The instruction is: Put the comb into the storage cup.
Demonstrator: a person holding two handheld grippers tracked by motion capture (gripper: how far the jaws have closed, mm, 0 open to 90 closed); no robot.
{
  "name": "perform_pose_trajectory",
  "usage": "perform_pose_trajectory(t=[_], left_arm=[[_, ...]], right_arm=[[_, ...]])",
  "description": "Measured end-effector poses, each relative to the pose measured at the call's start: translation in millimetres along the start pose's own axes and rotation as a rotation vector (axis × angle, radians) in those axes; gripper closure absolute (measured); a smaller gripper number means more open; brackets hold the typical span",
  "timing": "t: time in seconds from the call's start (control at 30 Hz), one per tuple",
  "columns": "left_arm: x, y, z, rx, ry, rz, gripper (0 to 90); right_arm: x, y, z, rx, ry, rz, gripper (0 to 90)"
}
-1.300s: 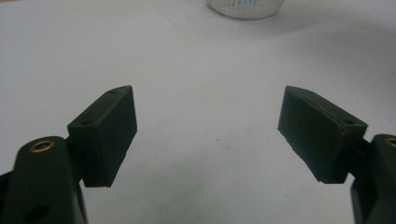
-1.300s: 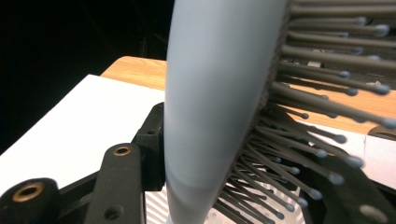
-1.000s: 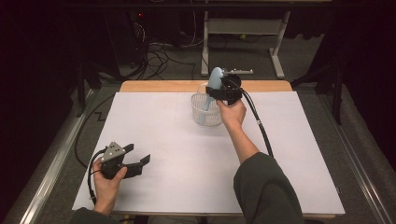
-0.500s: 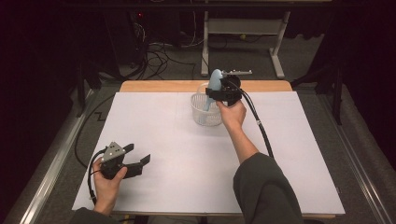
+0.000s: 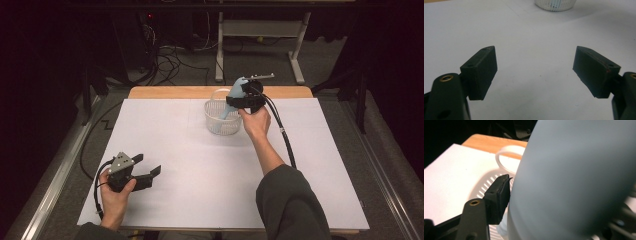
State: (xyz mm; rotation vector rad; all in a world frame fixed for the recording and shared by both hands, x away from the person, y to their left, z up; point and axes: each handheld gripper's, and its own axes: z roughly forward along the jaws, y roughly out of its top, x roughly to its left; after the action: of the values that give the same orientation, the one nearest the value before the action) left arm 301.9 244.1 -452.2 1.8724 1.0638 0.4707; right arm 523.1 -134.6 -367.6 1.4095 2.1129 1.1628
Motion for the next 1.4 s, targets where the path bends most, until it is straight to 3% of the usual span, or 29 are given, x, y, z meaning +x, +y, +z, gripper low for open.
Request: perform_pose_trajectory(t=[0.2,0.7,1.0,1.4], left_arm=[[-0.1,0.0,0.0,0.0,0.0,0.0,20.6],[-1.9,-0.1,0.4,-0.001,0.0,0.001,20.6],[-2.6,-0.1,0.9,-0.001,0.001,0.002,20.6],[-3.2,-0.2,0.8,0.0,0.005,0.002,20.6]], right_arm=[[-4.3,-1.3,-0.7,0.027,-0.008,-0.021,33.2],[-12.6,-5.1,-1.4,0.066,0.009,-0.002,29.0],[-22.6,-15.0,-4.1,0.05,0.025,0.026,27.2],[-24.9,-21.2,-11.8,0.038,0.048,0.026,25.5]])
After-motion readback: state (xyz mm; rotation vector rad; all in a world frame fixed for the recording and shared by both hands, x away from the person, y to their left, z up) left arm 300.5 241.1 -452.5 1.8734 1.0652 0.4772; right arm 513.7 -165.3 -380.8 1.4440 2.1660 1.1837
